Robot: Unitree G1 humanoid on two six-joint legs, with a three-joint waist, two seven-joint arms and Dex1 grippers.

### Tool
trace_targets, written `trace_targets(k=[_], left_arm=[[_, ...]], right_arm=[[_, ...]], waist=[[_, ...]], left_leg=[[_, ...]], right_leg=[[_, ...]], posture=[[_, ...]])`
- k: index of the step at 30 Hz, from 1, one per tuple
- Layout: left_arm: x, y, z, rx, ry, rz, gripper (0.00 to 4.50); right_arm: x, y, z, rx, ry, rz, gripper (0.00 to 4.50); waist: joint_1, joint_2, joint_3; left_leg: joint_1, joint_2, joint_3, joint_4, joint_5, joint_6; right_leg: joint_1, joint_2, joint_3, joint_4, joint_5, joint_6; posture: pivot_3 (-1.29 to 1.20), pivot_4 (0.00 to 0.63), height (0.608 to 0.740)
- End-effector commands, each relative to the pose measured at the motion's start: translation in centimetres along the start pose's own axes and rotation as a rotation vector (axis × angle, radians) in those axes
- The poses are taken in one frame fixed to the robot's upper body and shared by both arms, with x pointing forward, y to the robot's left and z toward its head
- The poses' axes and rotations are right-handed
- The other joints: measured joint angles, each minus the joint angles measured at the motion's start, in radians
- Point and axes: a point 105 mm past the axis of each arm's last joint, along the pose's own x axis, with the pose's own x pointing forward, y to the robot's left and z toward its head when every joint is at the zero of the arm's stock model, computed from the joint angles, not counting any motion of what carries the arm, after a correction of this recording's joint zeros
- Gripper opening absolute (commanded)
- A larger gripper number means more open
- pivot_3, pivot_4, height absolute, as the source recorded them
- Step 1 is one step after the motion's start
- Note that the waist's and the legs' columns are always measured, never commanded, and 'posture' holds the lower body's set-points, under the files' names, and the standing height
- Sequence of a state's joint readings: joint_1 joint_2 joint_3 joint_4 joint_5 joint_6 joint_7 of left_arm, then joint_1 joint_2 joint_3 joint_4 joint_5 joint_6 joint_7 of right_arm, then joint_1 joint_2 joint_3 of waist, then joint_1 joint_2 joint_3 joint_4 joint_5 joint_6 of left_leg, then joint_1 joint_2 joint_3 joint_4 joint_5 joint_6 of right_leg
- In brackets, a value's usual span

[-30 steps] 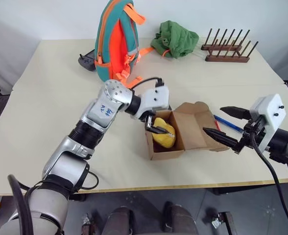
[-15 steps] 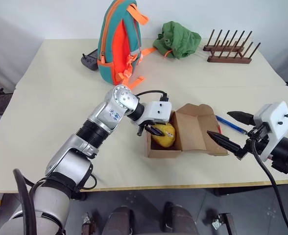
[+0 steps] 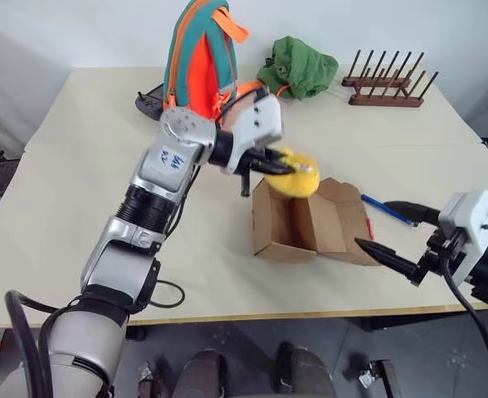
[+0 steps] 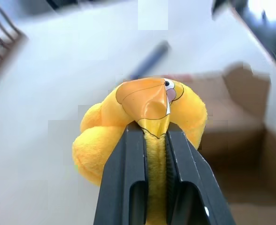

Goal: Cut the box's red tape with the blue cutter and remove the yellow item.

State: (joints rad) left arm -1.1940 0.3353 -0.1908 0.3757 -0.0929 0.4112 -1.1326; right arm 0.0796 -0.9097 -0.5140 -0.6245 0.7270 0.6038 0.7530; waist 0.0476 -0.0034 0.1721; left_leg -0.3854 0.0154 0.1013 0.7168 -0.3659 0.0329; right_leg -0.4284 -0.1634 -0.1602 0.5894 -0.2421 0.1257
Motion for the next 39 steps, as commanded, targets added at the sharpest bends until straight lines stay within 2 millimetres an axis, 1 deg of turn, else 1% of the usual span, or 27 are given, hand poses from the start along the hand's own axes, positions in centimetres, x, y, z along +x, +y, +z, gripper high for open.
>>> trace_targets(k=[1,2,5,7,10,12,16,18,20,21,26,27,28,30,32,33,35,36,39], left_arm=[[-2.7,1.2,1.2,0.021,-0.011,0.093,0.06],[-3.4,1.7,0.6,0.022,0.022,0.132,0.06],[-6.7,3.1,-2.3,-0.015,0.135,0.279,0.06],[-8.2,3.4,-4.1,-0.028,0.202,0.343,0.06],[-10.8,3.3,-7.2,-0.081,0.296,0.444,0.06],[-11.8,3.2,-8.8,-0.102,0.336,0.485,0.06],[-12.9,2.2,-12.3,-0.188,0.425,0.511,0.06],[-13.5,1.8,-13.4,-0.209,0.474,0.525,0.06],[-14.3,1.5,-13.5,-0.229,0.481,0.542,0.79],[-14.6,1.4,-13.5,-0.236,0.482,0.546,1.04],[-15.9,0.7,-12.4,-0.220,0.485,0.553,2.64],[-16.4,0.6,-11.9,-0.212,0.477,0.558,2.95],[-17.0,0.7,-11.0,-0.173,0.446,0.579,3.24],[-17.6,0.7,-9.5,-0.124,0.389,0.599,3.87],[-17.2,-0.5,-7.1,-0.148,0.143,0.551,4.47],[-17.2,-1.1,-6.3,-0.162,0.050,0.526,4.47],[-17.5,-2.8,-6.2,-0.139,0.003,0.483,4.47],[-17.7,-3.6,-6.6,-0.141,0.012,0.485,4.47],[-18.4,-6.2,-8.5,-0.154,0.073,0.470,4.47]], right_arm=[[-0.2,-0.2,0.8,-0.030,-0.005,0.023,4.50],[-0.3,-0.3,0.8,-0.030,-0.003,0.026,4.50],[-0.3,-1.0,1.0,-0.031,0.002,0.033,4.50],[-0.1,-1.4,1.0,-0.040,0.009,0.041,4.50],[0.2,-1.5,1.2,-0.035,0.008,0.070,4.50],[0.5,-1.5,1.1,-0.027,0.007,0.087,4.50],[1.3,-1.8,0.8,-0.027,0.015,0.121,4.50],[1.6,-1.9,1.0,-0.031,0.012,0.128,4.50],[1.7,-2.1,1.2,-0.036,0.010,0.133,4.50],[1.7,-2.2,1.2,-0.037,0.012,0.136,4.50],[1.8,-2.3,1.1,-0.041,0.017,0.146,4.50],[1.9,-2.4,1.2,-0.040,0.014,0.150,4.50],[2.0,-2.4,1.2,-0.040,0.010,0.153,4.50],[2.2,-2.5,1.3,-0.041,0.004,0.159,4.50],[2.1,-2.9,1.1,-0.051,0.007,0.156,4.50],[2.1,-3.0,1.0,-0.059,0.010,0.153,4.50],[1.8,-3.1,0.7,-0.032,-0.008,0.173,4.50],[1.5,-3.3,0.6,-0.027,-0.030,0.170,4.50],[0.7,-3.4,-1.0,-0.040,0.022,0.188,4.50]], waist=[[-0.003,0.000,0.000],[-0.003,0.000,0.000],[-0.010,0.000,0.000],[-0.016,0.000,0.000],[-0.018,0.000,0.000],[-0.017,-0.001,0.000],[-0.017,-0.001,0.001],[-0.021,-0.001,0.001],[-0.022,-0.001,0.001],[-0.022,-0.001,0.001],[-0.022,-0.001,0.001],[-0.022,-0.001,0.001],[-0.023,-0.001,0.001],[-0.024,-0.001,0.001],[-0.024,-0.001,0.001],[-0.023,-0.001,0.001],[-0.022,-0.001,0.001],[-0.024,-0.001,0.001],[-0.024,-0.001,0.001]], left_leg=[[0.000,0.000,0.000,0.000,0.000,0.000],[0.000,0.000,0.001,0.000,0.000,0.000],[0.001,0.000,0.001,0.000,0.000,0.000],[0.001,0.000,0.001,0.000,0.000,0.000],[0.001,0.000,0.001,0.000,0.000,0.000],[0.001,0.000,0.000,0.000,0.000,0.000],[0.000,0.000,0.000,0.001,0.000,0.000],[0.000,0.000,0.000,0.001,0.000,0.000],[0.000,0.000,0.000,0.001,0.000,0.000],[0.000,0.000,0.001,0.001,0.000,0.000],[0.000,0.000,0.000,0.001,0.000,0.000],[0.000,0.000,0.001,0.001,0.000,0.000],[0.000,0.000,0.001,0.001,0.000,0.000],[0.001,0.000,0.001,0.001,0.000,-0.001],[0.000,0.000,0.001,0.001,0.000,-0.001],[0.001,0.000,0.001,0.001,0.000,-0.001],[0.001,0.000,0.000,0.002,0.000,-0.001],[0.001,0.000,0.000,0.002,0.000,-0.001],[0.002,0.000,0.001,0.000,0.000,-0.001]], right_leg=[[0.000,0.000,0.000,0.000,0.000,0.000],[0.000,0.000,0.000,0.000,0.000,0.000],[0.000,0.000,0.000,0.000,0.000,0.000],[0.000,0.000,0.001,0.001,0.000,0.000],[0.000,0.000,0.001,0.001,0.000,0.000],[0.000,0.000,0.000,0.001,0.000,0.000],[0.001,0.000,0.001,0.001,0.000,0.000],[0.001,0.000,0.001,0.001,0.000,0.000],[0.000,0.000,0.001,0.001,0.000,0.000],[0.000,0.000,0.001,0.001,0.000,0.000],[0.000,0.000,0.001,0.001,0.000,0.000],[0.000,0.000,0.001,0.001,0.000,0.000],[0.000,0.000,0.001,0.001,0.000,0.000],[0.000,0.000,0.001,0.001,0.000,0.000],[0.000,0.000,0.001,0.001,0.000,0.000],[0.000,0.000,0.002,0.001,0.000,0.000],[0.001,-0.001,0.001,0.002,0.000,0.000],[0.001,-0.001,0.001,0.002,0.000,0.000],[0.001,-0.001,0.002,0.002,0.000,0.000]], posture=[[0.00,0.150,0.740],[0.00,0.150,0.740],[0.00,0.150,0.740],[0.00,0.150,0.740],[0.00,0.150,0.740],[0.00,0.150,0.740],[0.00,0.150,0.740],[0.00,0.150,0.740],[0.00,0.150,0.740],[0.00,0.150,0.740],[0.00,0.150,0.740],[0.00,0.150,0.740],[0.00,0.150,0.740],[0.00,0.150,0.740],[0.00,0.150,0.740],[0.00,0.150,0.740],[0.00,0.150,0.740],[0.00,0.150,0.740],[0.00,0.150,0.740]])
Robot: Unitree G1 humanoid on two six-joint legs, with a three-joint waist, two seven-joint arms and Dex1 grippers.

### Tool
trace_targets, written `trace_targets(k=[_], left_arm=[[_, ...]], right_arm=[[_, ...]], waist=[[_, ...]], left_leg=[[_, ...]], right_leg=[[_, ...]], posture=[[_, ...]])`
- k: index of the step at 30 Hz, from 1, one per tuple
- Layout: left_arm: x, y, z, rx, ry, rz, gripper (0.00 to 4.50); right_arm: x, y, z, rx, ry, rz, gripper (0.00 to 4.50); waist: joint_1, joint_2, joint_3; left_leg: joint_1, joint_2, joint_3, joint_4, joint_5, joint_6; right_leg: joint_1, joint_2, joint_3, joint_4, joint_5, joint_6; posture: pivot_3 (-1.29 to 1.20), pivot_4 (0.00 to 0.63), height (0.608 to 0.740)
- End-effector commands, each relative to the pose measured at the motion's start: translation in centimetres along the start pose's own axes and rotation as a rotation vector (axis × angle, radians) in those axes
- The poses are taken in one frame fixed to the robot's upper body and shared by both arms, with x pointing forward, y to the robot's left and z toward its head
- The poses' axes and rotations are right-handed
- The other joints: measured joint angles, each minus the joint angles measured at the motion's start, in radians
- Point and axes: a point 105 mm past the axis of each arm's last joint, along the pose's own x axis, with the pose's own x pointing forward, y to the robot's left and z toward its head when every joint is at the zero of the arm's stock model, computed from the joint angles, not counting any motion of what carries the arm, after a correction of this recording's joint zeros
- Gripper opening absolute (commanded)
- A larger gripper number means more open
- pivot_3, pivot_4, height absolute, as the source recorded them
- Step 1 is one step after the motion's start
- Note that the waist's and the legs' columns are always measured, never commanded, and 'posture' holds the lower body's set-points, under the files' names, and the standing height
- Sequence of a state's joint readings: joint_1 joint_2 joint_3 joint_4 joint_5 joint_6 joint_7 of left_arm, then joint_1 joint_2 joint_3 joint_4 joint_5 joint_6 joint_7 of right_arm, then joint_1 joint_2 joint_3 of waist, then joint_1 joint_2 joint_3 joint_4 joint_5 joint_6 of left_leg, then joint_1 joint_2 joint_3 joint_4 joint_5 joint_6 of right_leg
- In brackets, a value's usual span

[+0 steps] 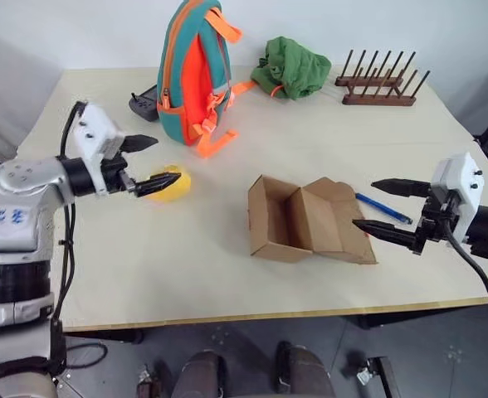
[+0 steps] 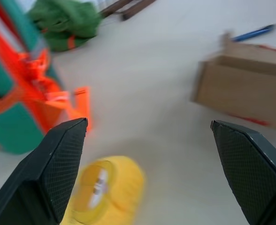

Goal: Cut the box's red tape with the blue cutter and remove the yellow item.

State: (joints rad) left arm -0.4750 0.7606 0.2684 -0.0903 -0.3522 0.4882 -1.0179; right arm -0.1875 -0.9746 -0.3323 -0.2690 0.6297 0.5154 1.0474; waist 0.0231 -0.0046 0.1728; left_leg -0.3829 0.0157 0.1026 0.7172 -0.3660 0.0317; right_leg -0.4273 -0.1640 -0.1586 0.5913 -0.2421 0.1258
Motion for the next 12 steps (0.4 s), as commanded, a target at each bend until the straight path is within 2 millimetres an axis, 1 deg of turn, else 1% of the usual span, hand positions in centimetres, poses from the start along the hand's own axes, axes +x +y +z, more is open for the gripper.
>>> trace_targets(k=[1,5,6,8,10,12], left_arm=[[-2.0,-1.7,-0.7,0.036,0.027,-0.022,4.47],[-4.0,-5.2,-3.8,-0.011,0.092,-0.101,4.47],[-4.4,-5.9,-4.9,-0.058,0.102,-0.107,4.47],[-5.0,-6.7,-6.3,-0.120,0.104,-0.109,4.47],[-5.2,-7.3,-7.0,-0.139,0.110,-0.113,4.47],[-5.3,-7.9,-7.7,-0.158,0.120,-0.127,4.47]], right_arm=[[-1.5,0.0,-1.0,-0.047,0.036,0.015,4.50],[-3.3,0.2,-4.8,-0.040,0.144,0.025,4.50],[-3.9,0.1,-6.0,-0.031,0.168,0.010,4.50],[-4.8,0.0,-7.7,-0.009,0.197,-0.020,4.50],[-5.2,-0.2,-8.4,0.008,0.197,-0.052,4.50],[-5.4,-0.5,-8.8,0.032,0.171,-0.116,4.50]], waist=[[0.000,0.000,0.000],[0.002,0.000,0.000],[0.003,0.000,0.000],[0.003,0.001,0.001],[0.001,0.002,0.001],[-0.001,0.003,0.002]], left_leg=[[0.000,0.000,0.000,0.000,0.000,0.000],[0.001,0.000,0.001,0.000,0.000,0.000],[0.002,0.000,0.001,0.000,0.000,0.000],[0.006,0.000,0.001,0.000,0.000,-0.001],[0.014,0.001,0.000,-0.002,-0.001,-0.001],[0.016,0.006,-0.006,-0.001,-0.002,-0.001]], right_leg=[[0.000,0.000,0.000,0.000,0.000,0.000],[0.001,0.000,0.001,-0.001,0.000,0.000],[0.002,0.000,0.001,-0.001,0.000,0.000],[0.005,0.000,0.001,-0.001,0.000,0.000],[0.013,0.000,0.001,-0.003,-0.001,-0.001],[0.014,0.000,0.002,-0.002,-0.001,-0.002]], posture=[[0.00,0.150,0.740],[0.00,0.150,0.740],[0.00,0.150,0.740],[0.00,0.150,0.740],[0.00,0.150,0.740],[0.00,0.150,0.740]])
